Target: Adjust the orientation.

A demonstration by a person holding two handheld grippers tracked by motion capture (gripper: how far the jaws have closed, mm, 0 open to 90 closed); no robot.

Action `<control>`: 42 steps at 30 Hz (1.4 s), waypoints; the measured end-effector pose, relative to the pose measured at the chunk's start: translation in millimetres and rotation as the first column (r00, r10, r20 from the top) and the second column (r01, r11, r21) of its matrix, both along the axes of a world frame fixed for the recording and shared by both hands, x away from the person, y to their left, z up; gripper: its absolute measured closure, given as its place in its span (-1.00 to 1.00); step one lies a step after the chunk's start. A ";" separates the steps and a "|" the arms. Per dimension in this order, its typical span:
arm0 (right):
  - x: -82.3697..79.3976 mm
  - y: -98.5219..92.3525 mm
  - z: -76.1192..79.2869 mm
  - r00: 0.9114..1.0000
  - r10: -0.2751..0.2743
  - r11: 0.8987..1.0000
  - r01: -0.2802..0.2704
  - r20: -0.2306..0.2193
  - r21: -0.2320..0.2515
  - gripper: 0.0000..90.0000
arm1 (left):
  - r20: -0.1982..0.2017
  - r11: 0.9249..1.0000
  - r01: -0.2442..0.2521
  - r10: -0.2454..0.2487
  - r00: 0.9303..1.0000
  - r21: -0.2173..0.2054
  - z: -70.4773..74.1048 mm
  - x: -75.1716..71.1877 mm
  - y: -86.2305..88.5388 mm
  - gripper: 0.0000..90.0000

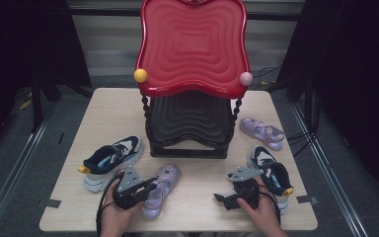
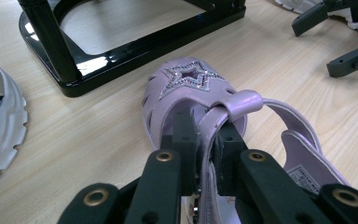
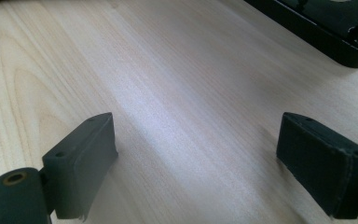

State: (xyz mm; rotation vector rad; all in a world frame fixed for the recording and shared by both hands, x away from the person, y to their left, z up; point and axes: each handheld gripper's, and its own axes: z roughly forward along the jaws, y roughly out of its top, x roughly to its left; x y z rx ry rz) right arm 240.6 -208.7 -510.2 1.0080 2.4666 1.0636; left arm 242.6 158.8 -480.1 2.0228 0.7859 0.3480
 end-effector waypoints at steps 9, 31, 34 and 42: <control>-0.1 0.0 0.0 1.000 -0.001 1.000 0.001 -0.001 0.000 -0.75 | 0.014 1.000 -0.004 0.004 1.000 0.002 2.5 -1.2 -0.4 0.85; 0.0 0.0 0.0 1.000 0.000 1.000 0.000 -0.001 0.000 -0.75 | 0.078 0.998 0.012 -0.007 0.997 -0.056 31.1 -7.7 -4.6 0.87; -0.1 0.0 0.0 1.000 0.000 1.000 0.000 -0.001 0.000 -0.75 | 0.087 0.997 0.014 -0.008 0.996 -0.069 36.3 -9.8 -5.2 0.87; -0.1 0.0 0.0 1.000 0.000 1.000 0.000 -0.001 0.000 -0.75 | 0.115 0.996 0.013 -0.002 0.993 -0.093 48.6 -13.3 -7.0 0.87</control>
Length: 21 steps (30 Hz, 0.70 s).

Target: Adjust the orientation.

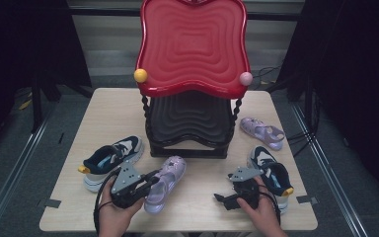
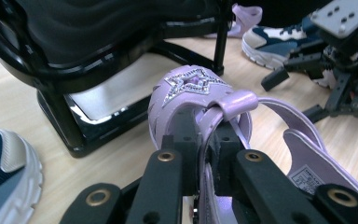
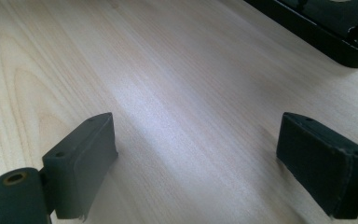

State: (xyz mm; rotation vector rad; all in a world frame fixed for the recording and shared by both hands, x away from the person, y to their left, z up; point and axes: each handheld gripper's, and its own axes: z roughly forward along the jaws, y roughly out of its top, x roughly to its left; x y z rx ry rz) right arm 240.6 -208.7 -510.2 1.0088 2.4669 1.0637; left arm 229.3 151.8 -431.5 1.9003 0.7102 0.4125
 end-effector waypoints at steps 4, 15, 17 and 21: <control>0.0 0.0 0.0 1.000 0.000 1.000 0.000 0.000 0.000 -0.75 | 0.003 1.000 -0.006 0.006 1.000 -0.014 5.7 1.4 0.4 0.87; 0.1 -0.1 0.0 1.000 0.001 1.000 -0.001 0.001 0.000 -0.75 | 0.023 0.998 -0.024 0.025 0.999 -0.055 23.5 6.1 0.1 0.87; 0.1 -0.1 0.0 1.000 0.001 1.000 -0.001 0.001 0.000 -0.75 | 0.026 0.998 -0.026 0.028 0.999 -0.060 26.0 6.9 0.3 0.87; 0.1 -0.1 0.0 1.000 0.001 1.000 -0.001 0.001 0.000 -0.75 | 0.042 0.997 -0.038 0.041 0.998 -0.071 32.8 8.5 0.3 0.87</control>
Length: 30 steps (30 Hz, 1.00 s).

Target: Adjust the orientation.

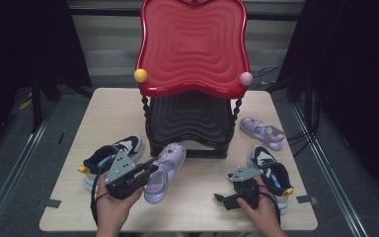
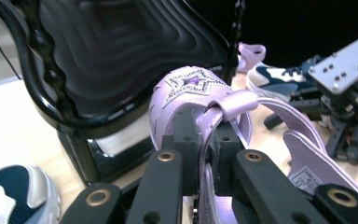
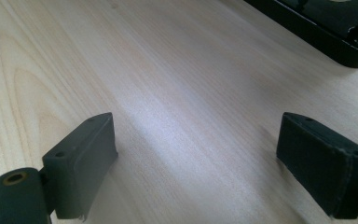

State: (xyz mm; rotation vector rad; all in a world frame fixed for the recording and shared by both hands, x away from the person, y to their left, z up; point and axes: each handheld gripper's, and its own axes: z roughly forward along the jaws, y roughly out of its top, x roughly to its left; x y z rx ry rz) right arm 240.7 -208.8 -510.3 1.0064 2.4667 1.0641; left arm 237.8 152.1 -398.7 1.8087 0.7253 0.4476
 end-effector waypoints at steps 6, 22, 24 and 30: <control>0.0 0.0 0.0 1.000 0.000 1.000 0.000 -0.001 0.000 -0.75 | 0.027 1.000 -0.019 0.020 0.999 -0.023 9.4 3.6 -2.1 0.87; 0.0 0.0 0.0 1.000 0.000 1.000 0.000 0.000 0.000 -0.75 | 0.068 0.995 -0.074 0.078 0.995 -0.065 25.5 17.7 -14.2 0.87; 0.0 0.0 0.0 1.000 0.000 1.000 0.000 0.000 0.000 -0.75 | 0.070 0.995 -0.080 0.085 0.994 -0.061 25.6 19.7 -16.2 0.87; 0.0 0.0 0.0 1.000 0.000 1.000 0.000 0.001 0.000 -0.75 | 0.087 0.992 -0.102 0.108 0.990 -0.070 25.5 24.7 -23.1 0.87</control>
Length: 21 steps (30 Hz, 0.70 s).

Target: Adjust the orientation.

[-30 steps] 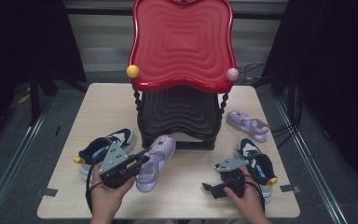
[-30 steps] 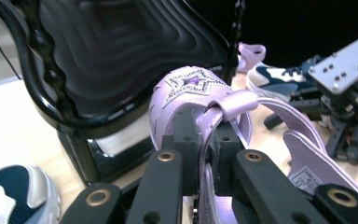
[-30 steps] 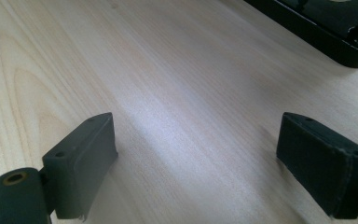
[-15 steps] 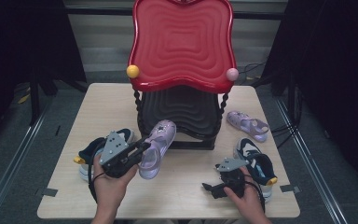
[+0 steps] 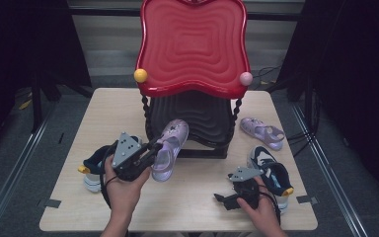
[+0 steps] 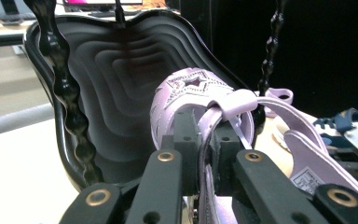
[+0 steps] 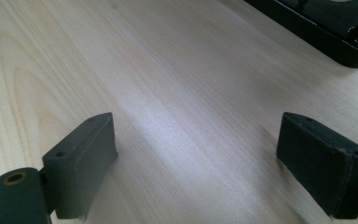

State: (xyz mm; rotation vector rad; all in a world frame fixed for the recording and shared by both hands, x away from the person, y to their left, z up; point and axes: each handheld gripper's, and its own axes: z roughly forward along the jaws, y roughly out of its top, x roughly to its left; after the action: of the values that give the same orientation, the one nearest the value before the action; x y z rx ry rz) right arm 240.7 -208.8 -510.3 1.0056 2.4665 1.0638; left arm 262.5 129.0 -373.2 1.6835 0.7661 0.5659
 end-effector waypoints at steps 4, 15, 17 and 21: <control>0.0 0.0 0.0 1.000 -0.001 1.000 0.001 0.000 0.000 -0.75 | 0.013 1.000 -0.019 0.019 1.000 -0.009 1.0 3.7 -5.4 0.87; 0.0 0.0 0.0 1.000 0.000 1.000 0.000 0.000 0.000 -0.75 | 0.048 0.998 -0.053 0.054 0.997 -0.018 5.1 16.4 -17.6 0.87; 0.0 0.0 0.0 1.000 -0.001 1.000 0.001 0.000 0.000 -0.75 | 0.051 0.998 -0.064 0.065 0.997 -0.021 4.7 18.5 -20.1 0.87; 0.0 0.0 0.0 1.000 0.000 1.000 0.000 0.000 0.000 -0.75 | 0.052 0.997 -0.078 0.079 0.996 -0.023 3.8 22.4 -22.9 0.87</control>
State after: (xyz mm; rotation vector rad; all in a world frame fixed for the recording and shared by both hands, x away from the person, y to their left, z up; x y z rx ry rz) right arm 240.7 -208.8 -510.3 1.0063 2.4664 1.0638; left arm 284.8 106.1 -369.4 1.6183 0.7996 0.6524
